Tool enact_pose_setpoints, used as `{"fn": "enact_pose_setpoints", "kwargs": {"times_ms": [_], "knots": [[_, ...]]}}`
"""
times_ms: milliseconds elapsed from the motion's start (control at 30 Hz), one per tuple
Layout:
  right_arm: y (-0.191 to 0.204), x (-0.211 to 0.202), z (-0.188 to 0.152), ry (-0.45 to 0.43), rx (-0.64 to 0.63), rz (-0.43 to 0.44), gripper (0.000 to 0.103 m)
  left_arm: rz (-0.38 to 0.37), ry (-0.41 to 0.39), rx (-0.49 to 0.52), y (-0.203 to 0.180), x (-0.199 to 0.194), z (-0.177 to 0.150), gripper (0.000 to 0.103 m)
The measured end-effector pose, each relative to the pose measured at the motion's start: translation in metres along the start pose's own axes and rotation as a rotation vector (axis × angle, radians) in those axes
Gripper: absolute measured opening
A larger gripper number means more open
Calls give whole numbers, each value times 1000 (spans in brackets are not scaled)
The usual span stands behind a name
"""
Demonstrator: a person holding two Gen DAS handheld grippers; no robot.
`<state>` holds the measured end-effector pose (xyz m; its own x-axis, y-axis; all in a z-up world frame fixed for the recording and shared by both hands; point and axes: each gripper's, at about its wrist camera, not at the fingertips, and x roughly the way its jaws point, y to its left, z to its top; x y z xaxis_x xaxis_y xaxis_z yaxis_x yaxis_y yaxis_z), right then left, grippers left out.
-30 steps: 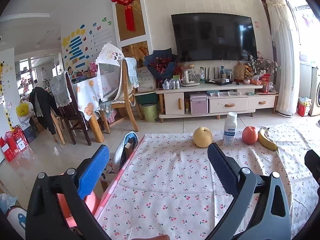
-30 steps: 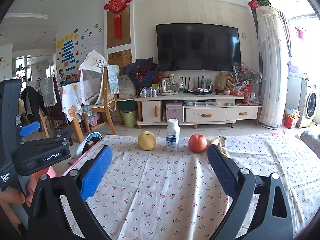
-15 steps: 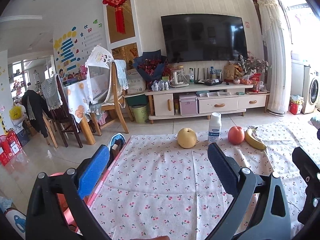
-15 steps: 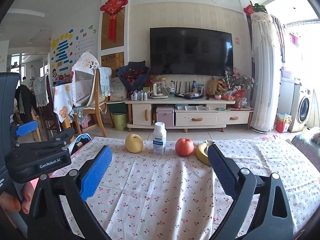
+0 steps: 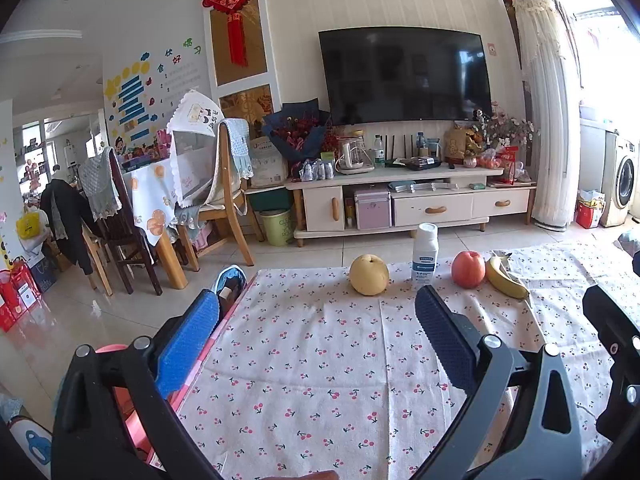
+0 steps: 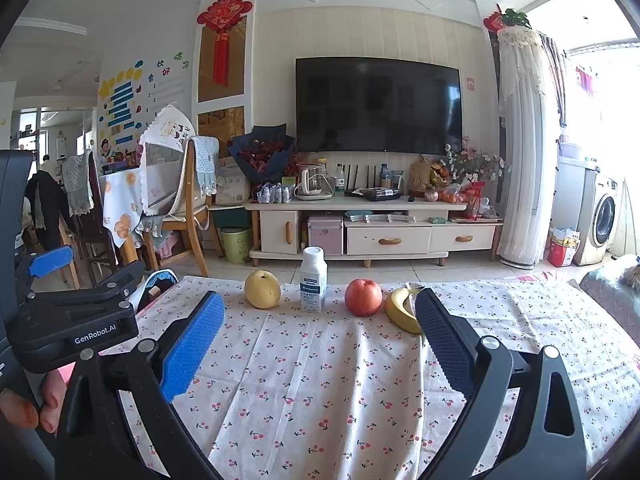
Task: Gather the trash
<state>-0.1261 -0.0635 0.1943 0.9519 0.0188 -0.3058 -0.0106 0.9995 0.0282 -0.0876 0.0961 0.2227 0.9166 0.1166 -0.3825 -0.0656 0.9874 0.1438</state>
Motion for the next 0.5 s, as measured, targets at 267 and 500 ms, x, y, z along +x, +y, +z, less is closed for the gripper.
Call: {"fn": "enact_pose_setpoints", "kwargs": {"times_ms": [267, 500], "knots": [[0, 1, -1, 7, -1, 0, 95, -3, 1, -1, 0, 0, 0, 99], [0, 1, -1, 8, 1, 1, 95, -3, 0, 1, 0, 0, 1, 99]]}}
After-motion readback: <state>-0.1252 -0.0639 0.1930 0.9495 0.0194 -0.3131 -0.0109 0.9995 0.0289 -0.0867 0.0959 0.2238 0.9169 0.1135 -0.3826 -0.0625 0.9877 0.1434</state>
